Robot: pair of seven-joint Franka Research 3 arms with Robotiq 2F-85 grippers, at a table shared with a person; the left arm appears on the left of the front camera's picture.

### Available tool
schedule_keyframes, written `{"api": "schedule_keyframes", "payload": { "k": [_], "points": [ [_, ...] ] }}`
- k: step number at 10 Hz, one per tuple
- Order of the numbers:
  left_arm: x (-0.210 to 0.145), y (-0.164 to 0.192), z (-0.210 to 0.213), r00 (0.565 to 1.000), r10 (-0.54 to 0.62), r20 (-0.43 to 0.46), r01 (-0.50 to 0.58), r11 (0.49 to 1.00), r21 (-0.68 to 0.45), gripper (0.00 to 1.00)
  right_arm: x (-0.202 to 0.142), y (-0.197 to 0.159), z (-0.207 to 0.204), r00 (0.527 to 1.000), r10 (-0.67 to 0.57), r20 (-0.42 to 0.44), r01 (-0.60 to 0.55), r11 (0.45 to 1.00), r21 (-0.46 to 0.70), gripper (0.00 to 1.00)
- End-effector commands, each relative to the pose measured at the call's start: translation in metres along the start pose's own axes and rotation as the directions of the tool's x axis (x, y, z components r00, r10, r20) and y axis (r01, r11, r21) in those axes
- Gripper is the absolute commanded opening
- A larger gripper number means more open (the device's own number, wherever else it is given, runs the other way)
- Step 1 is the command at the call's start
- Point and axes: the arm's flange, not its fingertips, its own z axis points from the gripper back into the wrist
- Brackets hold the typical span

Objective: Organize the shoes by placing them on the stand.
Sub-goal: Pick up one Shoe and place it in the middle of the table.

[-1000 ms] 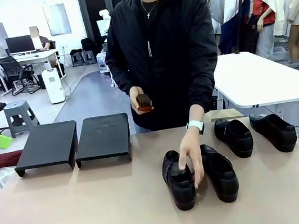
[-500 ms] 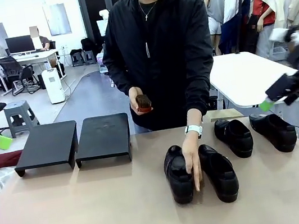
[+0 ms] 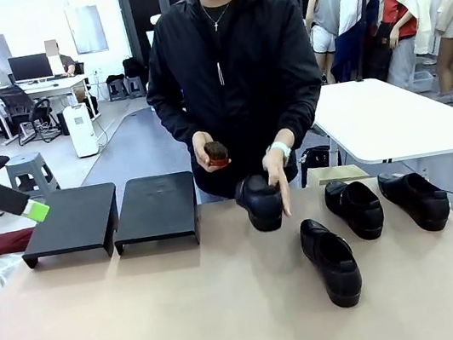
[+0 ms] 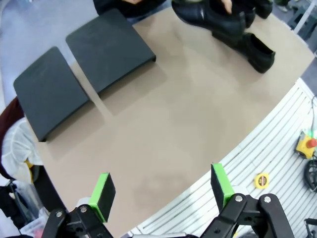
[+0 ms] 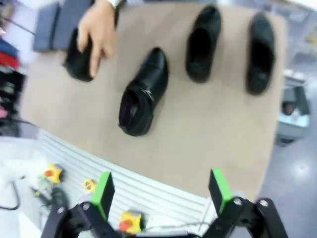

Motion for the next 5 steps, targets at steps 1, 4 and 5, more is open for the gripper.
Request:
{"api": "schedule_keyframes", "payload": {
  "k": [1, 4, 5],
  "points": [
    [0.0, -0.002, 0.004, 1.0, -0.002, 0.016, 0.002, 1.0, -0.009, 1.0, -0.032, -0.05, 0.029, 0.997, -0.07, 0.046, 0.066, 0.994, 0.084, 1.0],
    [0.0, -0.002, 0.004, 1.0, -0.002, 0.016, 0.002, 1.0, -0.009, 1.0, -0.069, -0.061, 0.028, 0.99, -0.116, 0.075, 0.108, 0.989, 0.1, 1.0],
    [0.0, -0.002, 0.004, 1.0, -0.002, 0.016, 0.002, 1.0, -0.009, 1.0, -0.068, -0.057, 0.026, 0.992, -0.109, 0.063, 0.104, 0.991, 0.08, 1.0]
  ]
}}
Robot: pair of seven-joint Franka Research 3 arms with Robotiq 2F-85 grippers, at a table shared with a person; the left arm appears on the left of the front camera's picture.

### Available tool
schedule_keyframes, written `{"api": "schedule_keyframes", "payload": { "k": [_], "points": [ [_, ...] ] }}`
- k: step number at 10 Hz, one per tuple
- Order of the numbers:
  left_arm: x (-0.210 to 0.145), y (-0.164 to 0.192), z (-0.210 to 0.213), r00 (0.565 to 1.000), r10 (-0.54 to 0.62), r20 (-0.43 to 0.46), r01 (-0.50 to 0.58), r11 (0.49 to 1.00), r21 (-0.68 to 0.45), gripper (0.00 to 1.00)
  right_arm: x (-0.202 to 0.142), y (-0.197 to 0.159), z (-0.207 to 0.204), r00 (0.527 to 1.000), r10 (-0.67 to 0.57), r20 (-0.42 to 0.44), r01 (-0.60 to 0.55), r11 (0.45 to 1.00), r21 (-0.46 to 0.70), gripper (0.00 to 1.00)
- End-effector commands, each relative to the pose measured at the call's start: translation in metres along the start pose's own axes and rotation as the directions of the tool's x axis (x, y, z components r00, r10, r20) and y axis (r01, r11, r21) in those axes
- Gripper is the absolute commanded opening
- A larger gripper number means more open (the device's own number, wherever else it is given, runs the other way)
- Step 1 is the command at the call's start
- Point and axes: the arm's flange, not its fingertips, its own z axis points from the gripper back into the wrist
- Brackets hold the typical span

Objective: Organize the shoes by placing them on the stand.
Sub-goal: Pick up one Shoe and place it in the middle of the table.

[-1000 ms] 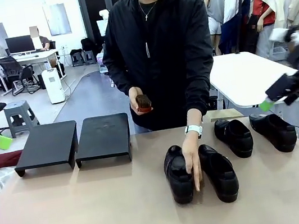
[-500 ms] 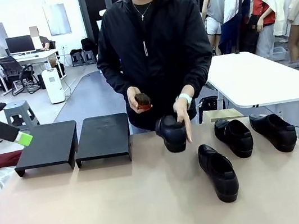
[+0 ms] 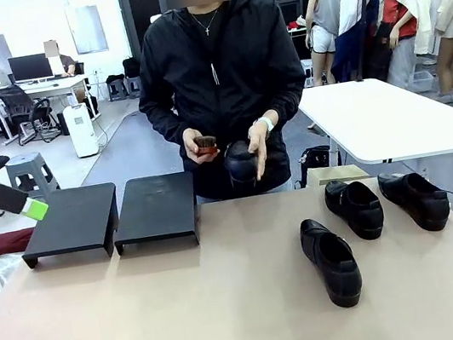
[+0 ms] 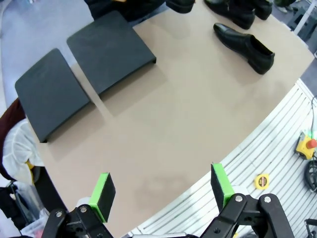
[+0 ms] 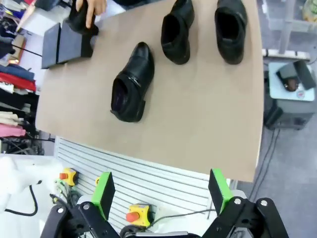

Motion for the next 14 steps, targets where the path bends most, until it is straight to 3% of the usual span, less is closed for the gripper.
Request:
{"api": "schedule_keyframes", "payload": {
  "k": [1, 3, 4, 7, 9, 11, 13, 14],
  "points": [
    [0.0, -0.001, 0.001, 1.0, 0.001, 0.008, 0.0, 1.0, -0.011, 1.0, 0.01, 0.024, -0.014, 0.997, 0.072, 0.009, -0.072, 0.997, -0.007, 1.0],
    [0.0, -0.001, 0.001, 1.0, 0.001, 0.008, 0.0, 1.0, -0.011, 1.0, 0.059, 0.058, -0.053, 0.993, 0.11, -0.03, -0.112, 0.99, -0.08, 1.0],
    [0.0, -0.001, 0.001, 1.0, 0.001, 0.008, 0.0, 1.0, -0.011, 1.0, 0.094, 0.076, -0.095, 0.994, 0.102, -0.047, -0.109, 0.981, -0.163, 1.0],
    [0.0, -0.001, 0.001, 1.0, 0.001, 0.008, 0.0, 1.0, -0.011, 1.0, 0.155, 0.105, -0.209, 0.984, 0.163, -0.077, -0.176, 0.959, -0.222, 1.0],
    [0.0, -0.001, 0.001, 1.0, 0.001, 0.008, 0.0, 1.0, -0.011, 1.0, 0.164, 0.107, -0.274, 0.982, 0.185, -0.022, -0.18, 0.911, -0.372, 1.0],
    [0.0, -0.001, 0.001, 1.0, 0.001, 0.008, 0.0, 1.0, -0.011, 1.0, 0.155, 0.11, -0.266, 0.979, 0.196, -0.054, -0.204, 0.935, -0.29, 1.0],
    [0.0, -0.001, 0.001, 1.0, 0.001, 0.008, 0.0, 1.0, -0.011, 1.0, 0.157, 0.108, -0.286, 0.98, 0.193, -0.054, -0.2, 0.926, -0.319, 1.0],
    [0.0, -0.001, 0.001, 1.0, 0.001, 0.008, 0.0, 1.0, -0.011, 1.0, 0.17, 0.106, -0.303, 0.972, 0.189, -0.143, -0.232, 0.882, -0.409, 1.0]
  ]
}}
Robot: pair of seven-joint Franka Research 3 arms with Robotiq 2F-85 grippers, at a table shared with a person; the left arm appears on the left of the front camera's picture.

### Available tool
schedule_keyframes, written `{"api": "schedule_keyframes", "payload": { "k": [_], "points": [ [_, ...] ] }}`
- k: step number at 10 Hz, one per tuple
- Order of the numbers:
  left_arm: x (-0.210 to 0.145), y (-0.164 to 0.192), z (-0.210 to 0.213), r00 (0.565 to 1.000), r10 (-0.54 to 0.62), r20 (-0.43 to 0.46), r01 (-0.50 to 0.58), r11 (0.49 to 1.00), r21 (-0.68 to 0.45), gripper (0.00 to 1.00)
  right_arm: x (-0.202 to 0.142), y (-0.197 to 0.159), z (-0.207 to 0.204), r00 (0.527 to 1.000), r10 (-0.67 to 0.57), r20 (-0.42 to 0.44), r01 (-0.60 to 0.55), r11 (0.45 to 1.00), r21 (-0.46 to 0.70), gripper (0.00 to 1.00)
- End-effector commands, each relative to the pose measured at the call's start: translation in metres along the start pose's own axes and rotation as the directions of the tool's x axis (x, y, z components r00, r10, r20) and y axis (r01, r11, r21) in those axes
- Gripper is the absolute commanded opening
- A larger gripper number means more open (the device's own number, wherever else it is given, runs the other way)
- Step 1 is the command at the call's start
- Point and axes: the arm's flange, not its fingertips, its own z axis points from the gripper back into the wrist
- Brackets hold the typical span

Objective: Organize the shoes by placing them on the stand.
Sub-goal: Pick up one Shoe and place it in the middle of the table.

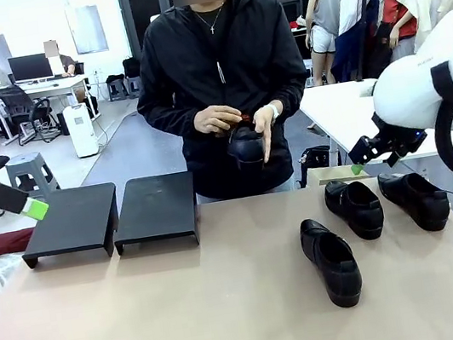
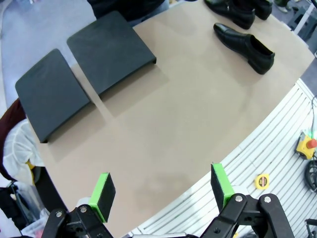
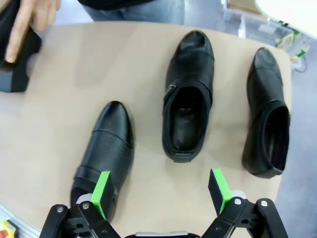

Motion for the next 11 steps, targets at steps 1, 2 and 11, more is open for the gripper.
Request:
{"api": "schedule_keyframes", "payload": {
  "k": [1, 2, 11],
  "points": [
    [0.0, 0.0, 0.0, 1.0, 0.003, 0.007, -0.003, 1.0, -0.013, 1.0, 0.039, -0.012, -0.033, 0.989, -0.099, -0.113, 0.088, 0.992, -0.094, 1.0],
    [0.0, 0.0, 0.0, 1.0, 0.003, 0.007, -0.003, 1.0, -0.013, 1.0, 0.057, -0.024, -0.047, 0.976, -0.17, -0.139, 0.154, 0.981, -0.121, 1.0],
    [0.0, 0.0, 0.0, 1.0, 0.003, 0.007, -0.003, 1.0, -0.013, 1.0, 0.103, -0.069, -0.162, 0.852, -0.318, -0.417, 0.205, 0.934, -0.293, 1.0]
  ]
}}
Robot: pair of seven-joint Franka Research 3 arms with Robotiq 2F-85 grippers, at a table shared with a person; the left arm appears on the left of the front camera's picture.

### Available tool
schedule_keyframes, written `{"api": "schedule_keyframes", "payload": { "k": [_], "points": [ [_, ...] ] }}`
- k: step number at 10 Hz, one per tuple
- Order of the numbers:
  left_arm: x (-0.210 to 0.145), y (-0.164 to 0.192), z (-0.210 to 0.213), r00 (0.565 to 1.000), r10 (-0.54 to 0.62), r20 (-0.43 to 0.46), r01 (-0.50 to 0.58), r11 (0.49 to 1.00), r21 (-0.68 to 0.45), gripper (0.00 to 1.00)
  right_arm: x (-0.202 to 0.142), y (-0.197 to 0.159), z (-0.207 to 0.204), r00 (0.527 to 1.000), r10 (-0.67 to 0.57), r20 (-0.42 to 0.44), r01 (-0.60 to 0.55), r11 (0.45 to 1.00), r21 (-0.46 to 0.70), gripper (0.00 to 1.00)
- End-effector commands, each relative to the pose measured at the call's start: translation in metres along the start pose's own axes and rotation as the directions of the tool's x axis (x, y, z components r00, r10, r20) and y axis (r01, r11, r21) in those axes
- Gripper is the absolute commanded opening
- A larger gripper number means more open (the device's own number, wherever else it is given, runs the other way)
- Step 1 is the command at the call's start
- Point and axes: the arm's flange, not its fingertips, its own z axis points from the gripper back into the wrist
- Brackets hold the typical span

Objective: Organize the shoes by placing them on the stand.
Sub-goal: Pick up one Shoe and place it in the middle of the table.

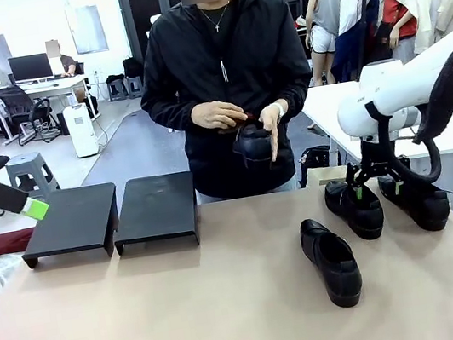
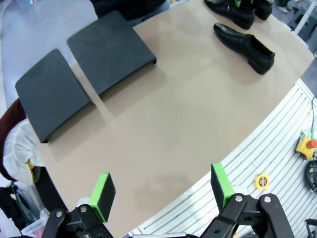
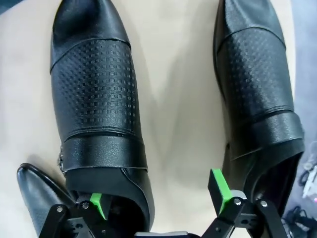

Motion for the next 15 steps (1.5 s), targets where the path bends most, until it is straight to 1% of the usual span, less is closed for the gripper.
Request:
{"api": "schedule_keyframes", "payload": {
  "k": [1, 2, 3, 4, 5, 11, 13, 15],
  "points": [
    [0.0, 0.0, 0.0, 1.0, 0.003, 0.007, -0.003, 1.0, -0.013, 1.0, 0.01, 0.006, 0.006, 1.0, 0.016, -0.012, -0.016, 0.999, -0.039, 1.0],
    [0.0, 0.0, 0.0, 1.0, 0.003, 0.007, -0.003, 1.0, -0.013, 1.0, 0.011, 0.007, 0.003, 1.0, 0.023, -0.005, -0.024, 0.999, -0.047, 1.0],
    [0.0, 0.0, 0.0, 1.0, 0.003, 0.007, -0.003, 1.0, -0.013, 1.0, 0.011, 0.007, 0.004, 0.999, 0.029, -0.018, -0.03, 0.999, -0.045, 1.0],
    [0.0, 0.0, 0.0, 1.0, 0.003, 0.007, -0.003, 1.0, -0.013, 1.0, 0.009, 0.006, 0.004, 0.999, 0.025, -0.024, -0.026, 0.999, -0.036, 0.4],
    [0.0, 0.0, 0.0, 1.0, 0.003, 0.007, -0.003, 1.0, -0.013, 1.0, 0.009, 0.007, 0.004, 0.999, 0.031, -0.033, -0.032, 0.999, -0.029, 0.0],
    [0.0, 0.0, 0.0, 1.0, 0.003, 0.007, -0.003, 1.0, -0.013, 1.0, 0.01, 0.008, 0.004, 0.996, 0.057, -0.072, -0.057, 0.998, 0.0, 0.0],
    [0.0, 0.0, 0.0, 1.0, 0.003, 0.007, -0.003, 1.0, -0.013, 1.0, 0.009, 0.006, 0.007, 0.996, 0.049, -0.073, -0.048, 0.999, 0.014, 0.0],
    [0.0, 0.0, 0.0, 1.0, 0.003, 0.007, -0.003, 1.0, -0.013, 1.0, -0.001, -0.004, 0.029, 0.994, 0.074, -0.082, -0.069, 0.996, 0.06, 0.0]
  ]
}}
